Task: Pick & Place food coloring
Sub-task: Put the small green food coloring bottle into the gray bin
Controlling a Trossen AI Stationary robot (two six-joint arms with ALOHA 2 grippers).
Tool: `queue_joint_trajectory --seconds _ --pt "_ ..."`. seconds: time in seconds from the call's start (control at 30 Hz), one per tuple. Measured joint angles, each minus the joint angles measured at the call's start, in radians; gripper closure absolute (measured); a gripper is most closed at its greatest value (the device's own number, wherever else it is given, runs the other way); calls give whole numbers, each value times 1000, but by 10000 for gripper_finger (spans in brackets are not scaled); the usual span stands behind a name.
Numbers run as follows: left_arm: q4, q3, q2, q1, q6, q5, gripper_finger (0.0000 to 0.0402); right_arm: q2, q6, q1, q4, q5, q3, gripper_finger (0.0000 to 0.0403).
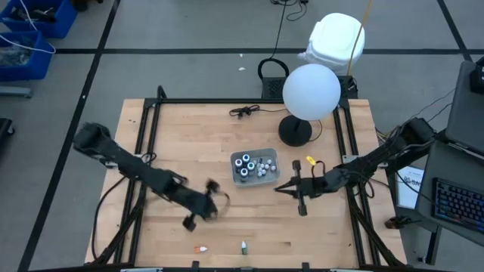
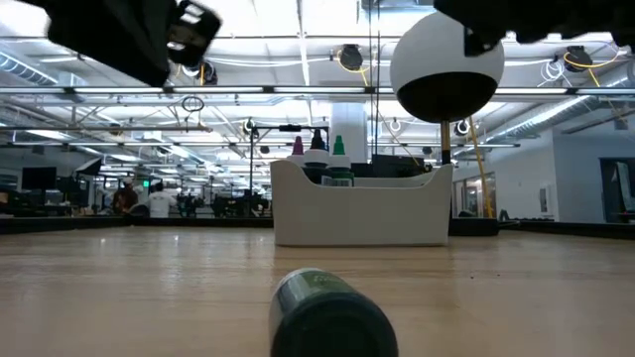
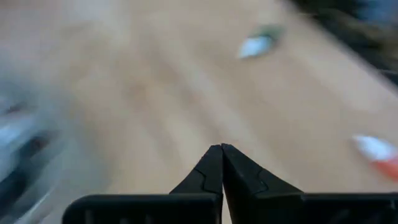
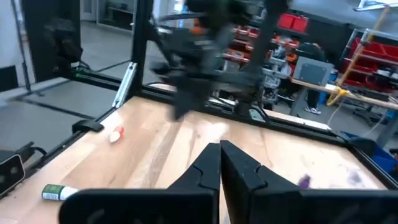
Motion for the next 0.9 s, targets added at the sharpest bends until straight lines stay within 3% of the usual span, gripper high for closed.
queue_joint_trajectory --seconds 0.13,0.43,0.67,0.9 --pt "-77 198 192 -10 123 185 366 -26 19 0 34 12 -53 402" --pt "-196 565 510 -19 309 200 257 -26 32 0 53 -6 -65 402" --pt "-201 620 611 -21 515 256 174 -25 45 0 38 -8 -65 402" --pt "-156 621 660 5 532 268 161 -25 45 0 28 -8 -65 402"
